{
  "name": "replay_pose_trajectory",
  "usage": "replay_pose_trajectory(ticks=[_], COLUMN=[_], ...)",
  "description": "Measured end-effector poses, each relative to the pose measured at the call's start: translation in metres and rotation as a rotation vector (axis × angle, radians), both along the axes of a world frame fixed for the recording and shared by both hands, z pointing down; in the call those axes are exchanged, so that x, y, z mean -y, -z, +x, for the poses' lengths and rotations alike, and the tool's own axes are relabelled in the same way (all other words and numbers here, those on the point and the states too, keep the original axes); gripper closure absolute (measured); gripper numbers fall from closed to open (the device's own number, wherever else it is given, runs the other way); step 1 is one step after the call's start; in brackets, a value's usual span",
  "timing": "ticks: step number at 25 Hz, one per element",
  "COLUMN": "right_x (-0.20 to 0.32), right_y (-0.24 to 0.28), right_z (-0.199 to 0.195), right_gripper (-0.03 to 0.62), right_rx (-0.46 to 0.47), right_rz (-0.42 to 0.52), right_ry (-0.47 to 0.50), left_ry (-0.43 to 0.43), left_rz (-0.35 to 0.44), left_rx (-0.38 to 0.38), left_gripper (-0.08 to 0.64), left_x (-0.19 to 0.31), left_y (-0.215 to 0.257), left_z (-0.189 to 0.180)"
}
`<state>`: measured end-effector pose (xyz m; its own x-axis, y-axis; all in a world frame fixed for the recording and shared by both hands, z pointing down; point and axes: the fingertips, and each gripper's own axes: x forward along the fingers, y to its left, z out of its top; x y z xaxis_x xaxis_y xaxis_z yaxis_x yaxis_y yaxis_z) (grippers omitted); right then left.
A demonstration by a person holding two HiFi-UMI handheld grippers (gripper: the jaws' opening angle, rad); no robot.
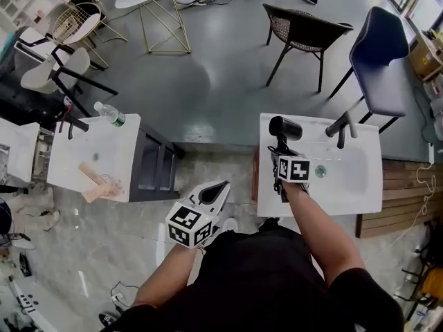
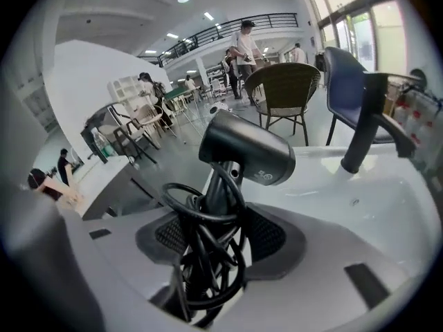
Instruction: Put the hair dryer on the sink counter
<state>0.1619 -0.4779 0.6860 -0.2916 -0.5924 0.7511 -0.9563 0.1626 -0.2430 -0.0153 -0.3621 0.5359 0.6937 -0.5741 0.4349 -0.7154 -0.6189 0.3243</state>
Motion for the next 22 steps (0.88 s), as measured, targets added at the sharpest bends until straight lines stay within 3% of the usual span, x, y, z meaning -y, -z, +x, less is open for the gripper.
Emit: replay_pose_trajectory(ticks=[4, 8, 22], right_x=[0.014, 0.027, 0.042], right_y=[-0.017, -0.021, -0.034], right_z=[0.000, -0.004, -0.021], right_gripper=[0.382, 0.382, 0.373], right_rx=[-0.124, -0.189, -0.066], right_rz=[-0.042, -0.050, -0.086], right_ry=[0.031, 0.068, 0.006], left_ry=[0.034, 0.059, 0.091], left_rz=[-0.009, -0.010, -0.064], left_rx=[0.013, 0.018, -0.032], left_gripper=[0.560, 0.560, 0.560], left_x=[-0.003, -0.005, -0.008], left_y=[0.000, 0.002, 0.001], left_z=[-0.011, -0.021, -0.034])
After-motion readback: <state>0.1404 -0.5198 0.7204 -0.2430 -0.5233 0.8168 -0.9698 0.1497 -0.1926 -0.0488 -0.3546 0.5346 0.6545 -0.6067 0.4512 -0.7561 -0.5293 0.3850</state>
